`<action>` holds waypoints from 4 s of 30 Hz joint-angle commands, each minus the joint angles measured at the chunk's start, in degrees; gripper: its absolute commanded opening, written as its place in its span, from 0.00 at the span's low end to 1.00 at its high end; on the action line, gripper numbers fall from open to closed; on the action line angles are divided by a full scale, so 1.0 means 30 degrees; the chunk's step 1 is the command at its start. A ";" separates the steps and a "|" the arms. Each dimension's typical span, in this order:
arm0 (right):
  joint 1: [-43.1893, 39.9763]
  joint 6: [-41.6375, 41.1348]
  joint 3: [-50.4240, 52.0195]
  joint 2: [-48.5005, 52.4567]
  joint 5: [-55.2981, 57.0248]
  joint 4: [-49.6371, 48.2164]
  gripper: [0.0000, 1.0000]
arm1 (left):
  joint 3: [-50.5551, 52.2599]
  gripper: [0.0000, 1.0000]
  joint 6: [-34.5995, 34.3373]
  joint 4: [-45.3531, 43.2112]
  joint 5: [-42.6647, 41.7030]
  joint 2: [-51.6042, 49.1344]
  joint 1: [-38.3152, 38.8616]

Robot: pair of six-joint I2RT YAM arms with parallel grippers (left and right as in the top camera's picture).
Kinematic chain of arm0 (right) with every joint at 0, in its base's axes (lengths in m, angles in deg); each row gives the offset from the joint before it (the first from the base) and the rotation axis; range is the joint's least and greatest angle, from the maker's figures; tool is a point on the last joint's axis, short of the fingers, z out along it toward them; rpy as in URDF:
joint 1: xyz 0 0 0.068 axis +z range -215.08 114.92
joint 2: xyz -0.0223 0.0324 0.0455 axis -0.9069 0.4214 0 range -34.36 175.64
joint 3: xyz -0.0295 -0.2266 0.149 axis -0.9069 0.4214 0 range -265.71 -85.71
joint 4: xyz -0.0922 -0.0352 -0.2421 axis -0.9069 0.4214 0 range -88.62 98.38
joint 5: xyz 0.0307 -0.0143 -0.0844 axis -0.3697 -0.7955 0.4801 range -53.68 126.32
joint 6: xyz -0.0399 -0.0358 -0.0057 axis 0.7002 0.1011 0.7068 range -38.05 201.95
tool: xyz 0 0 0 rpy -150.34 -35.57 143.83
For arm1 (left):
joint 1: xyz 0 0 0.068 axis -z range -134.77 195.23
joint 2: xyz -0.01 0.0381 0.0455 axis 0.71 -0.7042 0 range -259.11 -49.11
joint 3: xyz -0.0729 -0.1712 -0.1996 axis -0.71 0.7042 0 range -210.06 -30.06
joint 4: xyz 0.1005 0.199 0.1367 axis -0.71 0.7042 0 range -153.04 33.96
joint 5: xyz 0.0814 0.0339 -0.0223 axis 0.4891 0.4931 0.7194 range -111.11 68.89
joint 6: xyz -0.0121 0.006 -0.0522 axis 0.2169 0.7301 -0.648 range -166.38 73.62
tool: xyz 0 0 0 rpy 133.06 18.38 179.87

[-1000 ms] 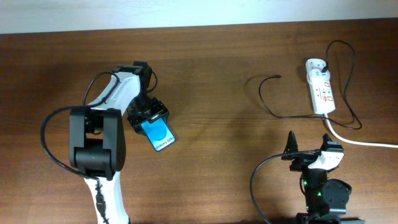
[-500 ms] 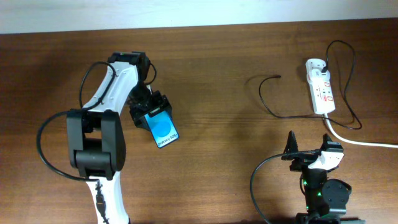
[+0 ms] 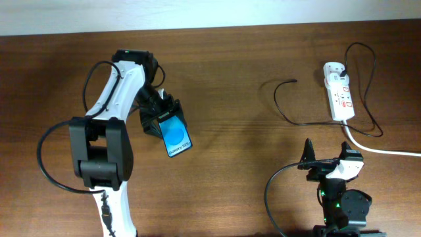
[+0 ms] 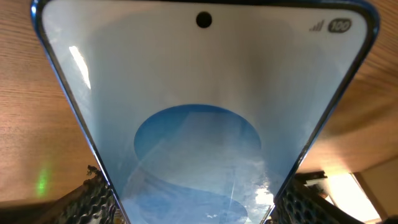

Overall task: Plug charger to phone and switch on socket
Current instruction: 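Lift the phone with the left gripper and tilt it upright, then reach the right gripper to the black cable end and grasp it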

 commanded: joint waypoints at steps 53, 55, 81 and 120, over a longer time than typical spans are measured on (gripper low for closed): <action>-0.0073 -0.0073 0.0138 -0.0102 -0.0102 0.0029 0.99 | -0.1275 0.56 0.1005 0.2885 -1.2262 -0.0015 -0.0080; -0.0073 -0.0066 0.0138 -0.0102 -0.0102 0.0029 0.99 | -0.1275 0.56 0.1013 0.2878 -1.2262 -0.0015 -0.0080; -0.0073 -0.7934 -0.0408 -0.0080 -1.0222 -0.1501 0.98 | -0.1275 0.57 0.1144 -0.3220 -0.6870 -0.0015 -0.0080; -0.0073 -2.1085 -2.3409 3.8038 -0.5268 0.1188 0.61 | -0.1275 0.57 0.1144 -0.2492 -0.6870 -0.0015 -0.0080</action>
